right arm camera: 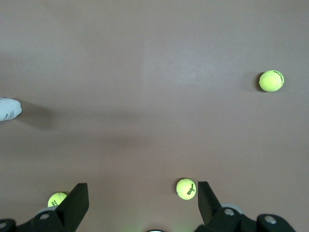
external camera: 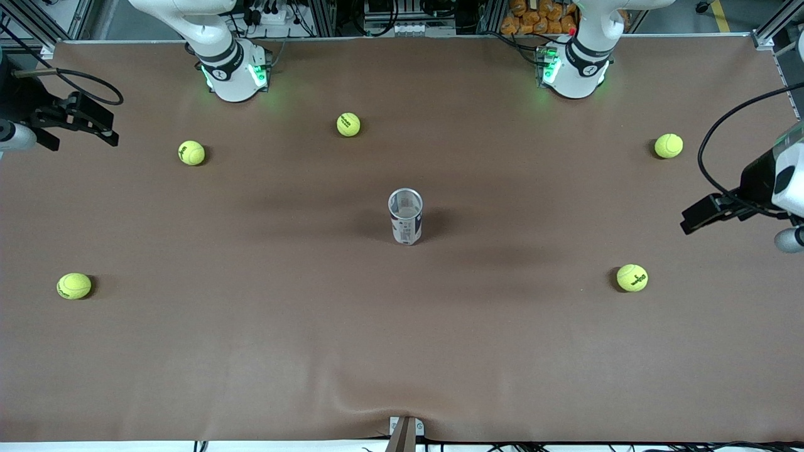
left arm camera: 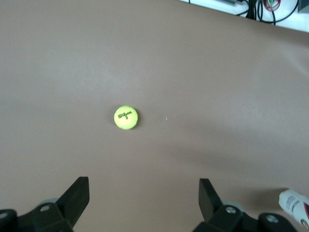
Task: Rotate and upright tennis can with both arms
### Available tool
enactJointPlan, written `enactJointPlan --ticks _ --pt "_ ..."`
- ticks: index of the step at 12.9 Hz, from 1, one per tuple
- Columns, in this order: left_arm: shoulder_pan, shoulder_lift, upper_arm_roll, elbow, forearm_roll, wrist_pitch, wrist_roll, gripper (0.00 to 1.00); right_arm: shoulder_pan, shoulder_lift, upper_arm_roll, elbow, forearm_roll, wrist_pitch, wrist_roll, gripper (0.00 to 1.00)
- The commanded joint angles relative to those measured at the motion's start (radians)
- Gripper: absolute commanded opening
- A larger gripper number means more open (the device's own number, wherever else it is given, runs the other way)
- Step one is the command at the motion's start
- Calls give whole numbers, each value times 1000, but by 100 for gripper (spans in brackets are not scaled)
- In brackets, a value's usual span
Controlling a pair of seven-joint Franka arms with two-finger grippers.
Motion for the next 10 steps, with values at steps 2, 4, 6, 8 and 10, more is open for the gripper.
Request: enactJointPlan --ticks 2,4,6,8,10 --pt "17 -167 -26 -137 -15 -53 28 100 -10 -19 -2 -24 4 6 -20 100" --pt "29 -238 -43 -231 -15 -22 30 100 -22 -19 -2 -29 4 9 -18 100" --pt "29 -280 -46 -285 -15 -18 31 100 -22 -19 -2 -31 4 11 -16 100" --pt "31 -292 -54 -299 -15 -8 36 100 -25 -19 -2 -43 6 17 -3 100" --pt "31 -280 -43 -281 -15 2 74 100 -24 -19 -2 -51 4 22 39 100"
